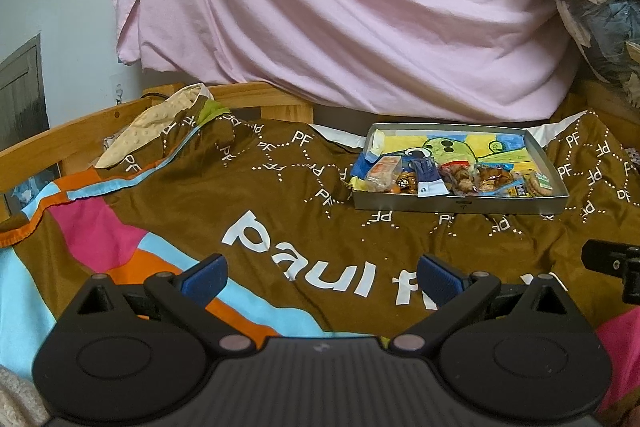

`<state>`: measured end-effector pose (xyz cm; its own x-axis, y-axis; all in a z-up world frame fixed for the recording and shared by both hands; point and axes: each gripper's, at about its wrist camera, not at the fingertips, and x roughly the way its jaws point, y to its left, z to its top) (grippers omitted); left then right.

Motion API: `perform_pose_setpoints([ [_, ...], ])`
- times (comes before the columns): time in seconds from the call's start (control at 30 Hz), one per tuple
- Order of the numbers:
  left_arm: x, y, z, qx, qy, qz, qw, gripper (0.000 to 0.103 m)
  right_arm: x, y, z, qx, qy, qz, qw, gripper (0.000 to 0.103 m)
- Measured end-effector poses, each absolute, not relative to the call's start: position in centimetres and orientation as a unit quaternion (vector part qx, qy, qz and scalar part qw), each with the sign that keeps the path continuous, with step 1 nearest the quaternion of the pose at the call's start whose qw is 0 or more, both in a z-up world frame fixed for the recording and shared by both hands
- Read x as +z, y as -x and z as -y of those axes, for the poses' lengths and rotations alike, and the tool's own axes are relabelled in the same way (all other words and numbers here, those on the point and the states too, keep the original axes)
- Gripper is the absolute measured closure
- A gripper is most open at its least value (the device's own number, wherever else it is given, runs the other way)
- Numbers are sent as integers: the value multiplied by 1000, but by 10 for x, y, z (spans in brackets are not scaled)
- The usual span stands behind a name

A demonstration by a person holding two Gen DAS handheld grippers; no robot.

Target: Organize snacks

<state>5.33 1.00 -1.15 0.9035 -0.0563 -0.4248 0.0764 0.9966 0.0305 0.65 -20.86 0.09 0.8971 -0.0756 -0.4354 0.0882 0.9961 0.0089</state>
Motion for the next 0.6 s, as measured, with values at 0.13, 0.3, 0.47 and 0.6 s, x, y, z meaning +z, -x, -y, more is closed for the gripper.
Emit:
perform_pose_setpoints([
  [0.13, -12, -53, -10, -35, -24, -216, 975, 0, 1, -6, 209, -42, -14, -223, 974, 1],
  [0.3, -12, -55, -11, -34, -26, -218, 975, 0, 1, -6, 209, -42, -14, -224, 974, 1],
  [0.47, -12, -55, -11, -36, -27, -219, 975, 0, 1, -7, 208, -42, -14, -224, 974, 1],
  [0.6, -12, -55, -10, -35, -27, -219, 975, 0, 1, -7, 208, -42, -14, -225, 973, 1],
])
